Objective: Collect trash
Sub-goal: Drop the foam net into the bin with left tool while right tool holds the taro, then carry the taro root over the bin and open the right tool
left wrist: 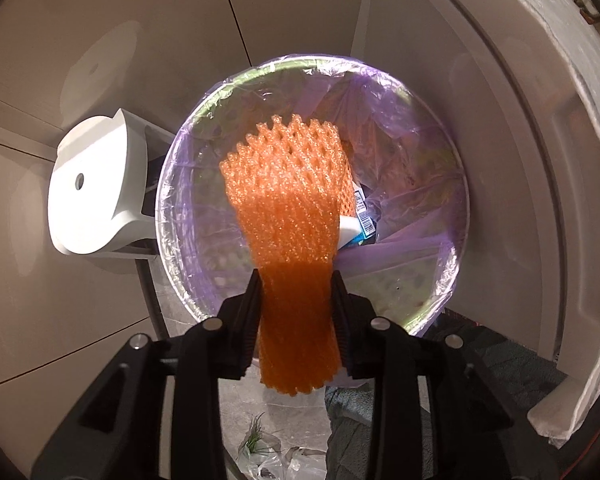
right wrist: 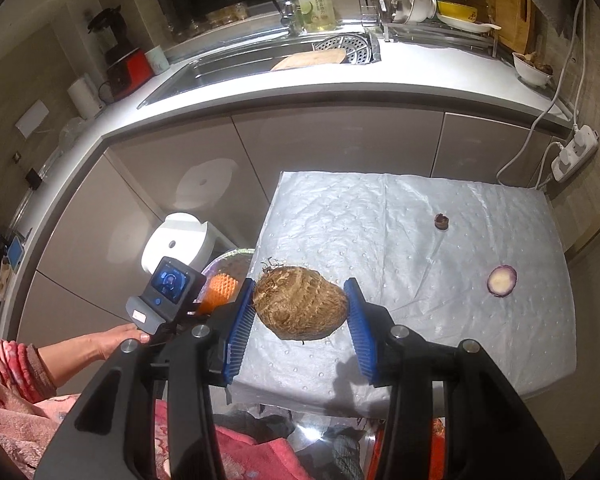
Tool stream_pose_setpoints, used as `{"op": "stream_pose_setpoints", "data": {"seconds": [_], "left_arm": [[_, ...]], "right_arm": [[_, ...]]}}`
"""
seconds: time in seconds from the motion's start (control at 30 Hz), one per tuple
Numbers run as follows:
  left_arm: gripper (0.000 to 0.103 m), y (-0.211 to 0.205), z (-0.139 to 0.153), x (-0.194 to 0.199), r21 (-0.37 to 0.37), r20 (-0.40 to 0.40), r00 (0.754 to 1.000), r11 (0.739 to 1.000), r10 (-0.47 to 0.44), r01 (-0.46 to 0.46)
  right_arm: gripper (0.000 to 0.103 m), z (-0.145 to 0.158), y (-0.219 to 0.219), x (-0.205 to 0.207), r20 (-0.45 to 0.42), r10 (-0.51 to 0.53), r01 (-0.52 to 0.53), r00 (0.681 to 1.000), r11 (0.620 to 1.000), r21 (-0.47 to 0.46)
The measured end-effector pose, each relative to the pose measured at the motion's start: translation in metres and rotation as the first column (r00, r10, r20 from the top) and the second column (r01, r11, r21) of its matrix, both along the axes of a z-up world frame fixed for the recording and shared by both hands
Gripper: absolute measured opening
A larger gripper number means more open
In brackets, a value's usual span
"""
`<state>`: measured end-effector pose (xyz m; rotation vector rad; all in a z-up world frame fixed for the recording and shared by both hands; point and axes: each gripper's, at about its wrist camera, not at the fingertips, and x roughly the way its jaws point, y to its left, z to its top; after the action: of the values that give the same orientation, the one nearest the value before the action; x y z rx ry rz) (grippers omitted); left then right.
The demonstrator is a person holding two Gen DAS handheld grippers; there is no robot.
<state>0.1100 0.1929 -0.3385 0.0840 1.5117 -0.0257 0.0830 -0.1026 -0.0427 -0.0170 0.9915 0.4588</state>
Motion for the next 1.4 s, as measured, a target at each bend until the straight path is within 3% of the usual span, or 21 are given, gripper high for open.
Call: {"op": "stream_pose_setpoints", "data": {"seconds": [0.1,0.33,0.57,0.77,0.87,1.03,1.17,1.3,1.4], "left_arm": [[0.05,0.002,0.012,-0.005,0.014,0.027,1.0,1.0,-0.01,0.009],[0.08,0.003,0.073,-0.02,0.013,0.187,0.982,0.999,-0.04,0.038],[0.081,0.01,0.1,-0.019,0.008,0.227,0.973,0.999,-0.032,0.031],[0.081,0.019,0.14,-0.039,-0.004,0.284,0.958,0.999,-0.03,0.032],[0.086,0.026,0.174,-0.058,-0.02,0.334,0.943,1.0,-0.011,0.018],[0.092,0.041,0.22,-0.089,0.015,0.413,0.91,0.999,0.04,-0.051],[0.094,0.053,0.238,-0.102,0.019,0.43,0.897,0.992,0.103,-0.123],[0.094,0.06,0.249,-0.11,0.034,0.44,0.886,0.984,0.144,-0.176],[0.094,0.064,0.257,-0.113,0.038,0.454,0.876,0.979,0.164,-0.202]], "right_arm": [[0.045,-0.003,0.012,-0.002,-0.008,0.02,-0.02,1.0,1.0,0.004],[0.045,-0.017,0.045,0.0,-0.029,0.086,-0.085,0.996,0.996,0.029],[0.045,-0.026,0.072,0.002,-0.04,0.143,-0.141,0.989,0.989,0.04],[0.045,-0.046,0.098,0.011,-0.052,0.203,-0.201,0.978,0.979,0.045],[0.045,-0.07,0.122,0.019,-0.089,0.256,-0.254,0.963,0.967,0.03],[0.045,-0.121,0.181,0.026,-0.158,0.372,-0.376,0.915,0.927,0.008],[0.045,-0.163,0.224,0.025,-0.204,0.442,-0.458,0.873,0.888,-0.037],[0.046,-0.188,0.248,0.026,-0.225,0.473,-0.499,0.852,0.864,-0.071],[0.058,-0.193,0.253,0.028,-0.216,0.471,-0.497,0.855,0.863,-0.087]]}}
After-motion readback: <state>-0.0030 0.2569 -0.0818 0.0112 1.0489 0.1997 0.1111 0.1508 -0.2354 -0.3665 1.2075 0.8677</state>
